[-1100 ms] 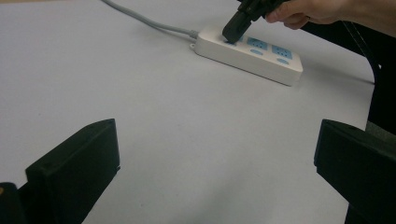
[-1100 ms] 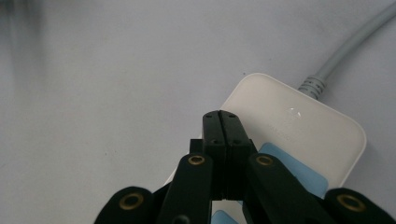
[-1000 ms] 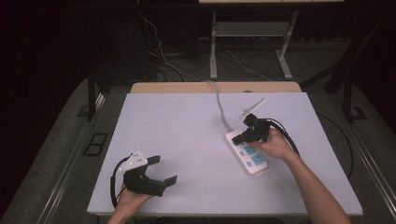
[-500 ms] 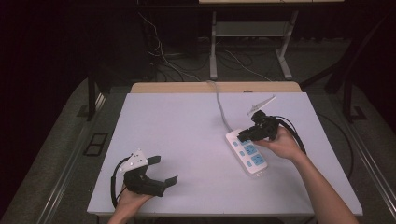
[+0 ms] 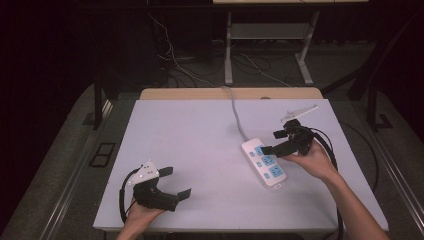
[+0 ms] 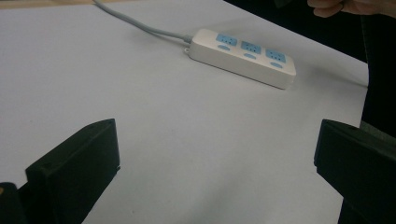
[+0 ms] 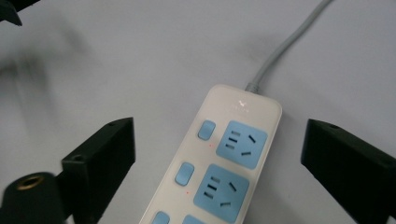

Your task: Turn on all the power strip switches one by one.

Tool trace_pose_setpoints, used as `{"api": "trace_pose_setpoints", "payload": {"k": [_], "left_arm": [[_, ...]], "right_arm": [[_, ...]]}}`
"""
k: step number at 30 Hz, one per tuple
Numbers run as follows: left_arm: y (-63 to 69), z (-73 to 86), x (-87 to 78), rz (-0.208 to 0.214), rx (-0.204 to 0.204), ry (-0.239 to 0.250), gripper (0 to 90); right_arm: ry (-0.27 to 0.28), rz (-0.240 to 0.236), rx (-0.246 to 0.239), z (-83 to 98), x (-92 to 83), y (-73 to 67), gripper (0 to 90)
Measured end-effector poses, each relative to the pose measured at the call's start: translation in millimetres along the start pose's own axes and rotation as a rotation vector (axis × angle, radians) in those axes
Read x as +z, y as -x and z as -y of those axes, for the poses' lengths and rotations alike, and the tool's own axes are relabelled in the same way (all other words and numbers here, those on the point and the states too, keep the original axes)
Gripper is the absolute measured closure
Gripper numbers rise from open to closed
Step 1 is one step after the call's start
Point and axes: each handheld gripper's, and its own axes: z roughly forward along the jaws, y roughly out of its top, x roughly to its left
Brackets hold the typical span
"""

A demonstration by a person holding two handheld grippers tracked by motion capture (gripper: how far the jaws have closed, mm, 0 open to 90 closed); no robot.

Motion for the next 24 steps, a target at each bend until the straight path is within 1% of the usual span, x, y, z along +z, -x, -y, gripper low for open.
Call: {"api": "trace_pose_setpoints", "payload": {"k": [1,3,11,16,19,21,24], "left_arm": [[0.1,0.0,-0.1,0.000,0.000,0.001,0.0],[0.3,-0.1,-0.4,-0.001,-0.001,0.002,0.0],[0.4,-0.2,-0.3,-0.002,-0.003,0.006,0.0],[0.4,-0.2,-0.3,-0.003,-0.002,0.005,0.0],[-0.1,-0.1,-0.4,-0.005,-0.002,0.003,0.0],[-0.3,-0.1,-0.5,-0.006,-0.003,0.003,0.0],[-0.7,0.1,-0.9,-0.008,-0.004,0.003,0.0]], "right_arm": [[0.002,0.001,0.005,2.5,-1.4,-0.8,0.0],[0.005,0.005,0.022,7.7,-4.4,-2.8,0.1],[0.038,0.010,0.058,31.1,-20.2,-11.8,0.2],[0.086,0.014,0.070,49.0,-30.6,-17.2,0.2],[0.103,0.015,0.078,59.4,-35.5,-20.5,0.2],[0.116,0.022,0.092,66.5,-38.6,-22.5,0.2],[0.153,0.033,0.114,79.7,-43.2,-24.5,0.2]]}}
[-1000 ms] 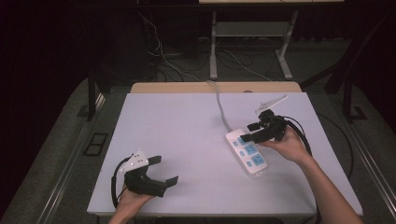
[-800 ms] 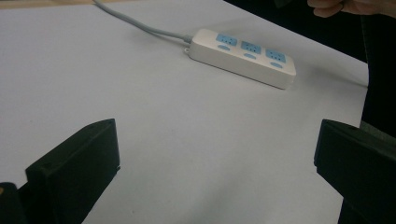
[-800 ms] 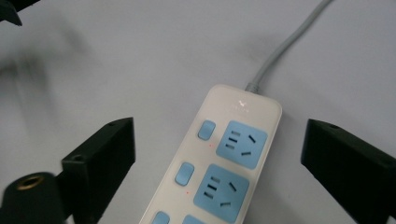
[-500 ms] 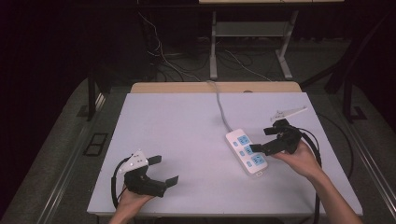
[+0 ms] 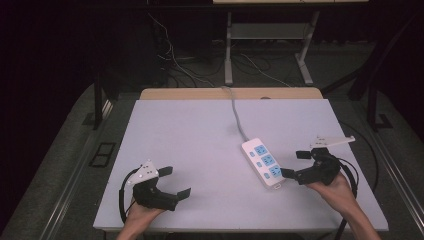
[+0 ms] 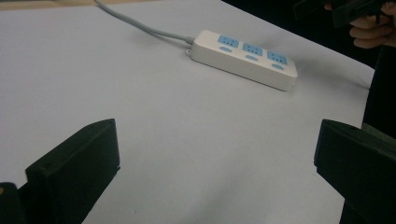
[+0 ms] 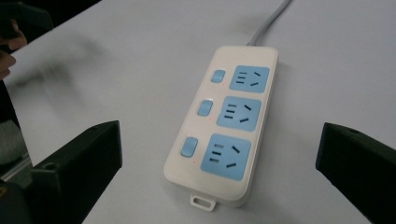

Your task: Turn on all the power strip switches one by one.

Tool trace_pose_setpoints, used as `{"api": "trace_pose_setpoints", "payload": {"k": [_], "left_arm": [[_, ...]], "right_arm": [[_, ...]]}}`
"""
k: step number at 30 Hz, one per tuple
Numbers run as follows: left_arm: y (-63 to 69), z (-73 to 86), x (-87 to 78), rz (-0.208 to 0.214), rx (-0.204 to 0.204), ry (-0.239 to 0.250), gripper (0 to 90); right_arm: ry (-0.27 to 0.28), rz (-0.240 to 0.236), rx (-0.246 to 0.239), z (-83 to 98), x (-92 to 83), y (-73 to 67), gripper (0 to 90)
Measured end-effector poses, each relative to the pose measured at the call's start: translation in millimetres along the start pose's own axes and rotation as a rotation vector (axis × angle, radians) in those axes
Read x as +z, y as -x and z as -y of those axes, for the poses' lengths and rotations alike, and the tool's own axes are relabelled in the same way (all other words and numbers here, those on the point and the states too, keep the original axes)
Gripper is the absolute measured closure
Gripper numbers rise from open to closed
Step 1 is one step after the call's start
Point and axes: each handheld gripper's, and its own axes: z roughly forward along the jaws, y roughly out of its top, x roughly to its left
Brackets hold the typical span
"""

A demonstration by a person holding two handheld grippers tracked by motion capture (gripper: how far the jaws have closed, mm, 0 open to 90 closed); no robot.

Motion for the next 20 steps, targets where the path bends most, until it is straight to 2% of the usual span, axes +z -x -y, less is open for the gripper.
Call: {"api": "trace_pose_setpoints", "payload": {"k": [8,15,20], "left_arm": [[-1.7,0.6,0.4,-0.006,-0.003,-0.003,0.0],[-3.5,1.4,-0.5,-0.013,-0.011,-0.003,0.0],[-6.2,2.0,-1.2,-0.017,-0.017,-0.002,0.0]], "right_arm": [[0.058,0.013,0.054,34.8,-10.0,-5.8,0.2],[0.100,0.034,0.062,51.9,-15.4,-12.1,0.3],[0.109,0.051,0.061,60.8,-17.3,-14.8,0.3]]}}
